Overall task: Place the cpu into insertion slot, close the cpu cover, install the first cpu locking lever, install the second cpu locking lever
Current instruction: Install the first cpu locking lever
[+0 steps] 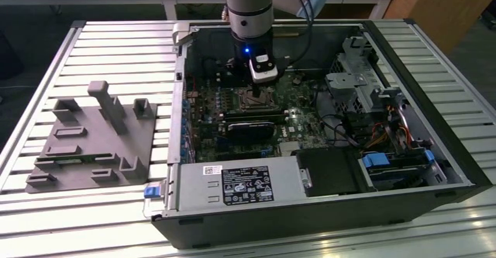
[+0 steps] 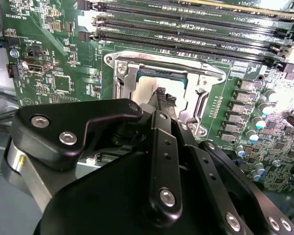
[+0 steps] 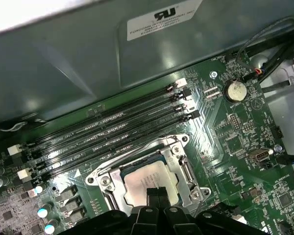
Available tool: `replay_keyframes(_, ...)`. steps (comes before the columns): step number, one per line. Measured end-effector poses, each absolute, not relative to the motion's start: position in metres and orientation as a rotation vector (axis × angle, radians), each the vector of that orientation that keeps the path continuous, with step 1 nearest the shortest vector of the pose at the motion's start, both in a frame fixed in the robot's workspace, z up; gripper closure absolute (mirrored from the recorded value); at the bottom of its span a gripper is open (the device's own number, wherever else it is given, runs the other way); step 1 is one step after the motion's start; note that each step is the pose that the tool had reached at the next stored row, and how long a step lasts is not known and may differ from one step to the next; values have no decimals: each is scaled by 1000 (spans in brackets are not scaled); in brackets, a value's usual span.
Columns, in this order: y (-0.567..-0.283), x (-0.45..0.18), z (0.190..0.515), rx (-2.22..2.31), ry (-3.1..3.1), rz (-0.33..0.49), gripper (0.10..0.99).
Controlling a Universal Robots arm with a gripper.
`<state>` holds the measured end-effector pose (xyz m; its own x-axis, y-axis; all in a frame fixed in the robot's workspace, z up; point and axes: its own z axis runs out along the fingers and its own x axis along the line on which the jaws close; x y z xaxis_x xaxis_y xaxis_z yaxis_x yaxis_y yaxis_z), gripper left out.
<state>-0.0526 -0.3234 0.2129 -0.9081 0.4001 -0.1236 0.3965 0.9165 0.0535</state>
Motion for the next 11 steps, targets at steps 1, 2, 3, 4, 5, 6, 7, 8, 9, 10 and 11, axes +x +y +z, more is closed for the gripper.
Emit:
replay_keyframes(1, -323, -53, 213, 615, 2946, 41, 980)
replay_keyframes(2, -323, -53, 213, 615, 2946, 41, 980)
replay_keyframes(3, -323, -53, 215, 615, 2946, 41, 980)
replay_keyframes(4, -323, -53, 217, 615, 2946, 41, 980)
replay_keyframes(5, -323, -53, 219, 615, 2945, 41, 980)
replay_keyframes(6, -323, -53, 221, 615, 2945, 41, 980)
replay_keyframes(7, -323, -53, 223, 615, 2946, 41, 980)
replay_keyframes(8, -323, -53, 225, 615, 2946, 41, 980)
replay_keyframes(9, -323, -53, 226, 615, 2945, 41, 980)
replay_keyframes(10, -323, -53, 226, 615, 2945, 41, 980)
replay_keyframes(11, -323, -53, 226, 615, 2945, 41, 980)
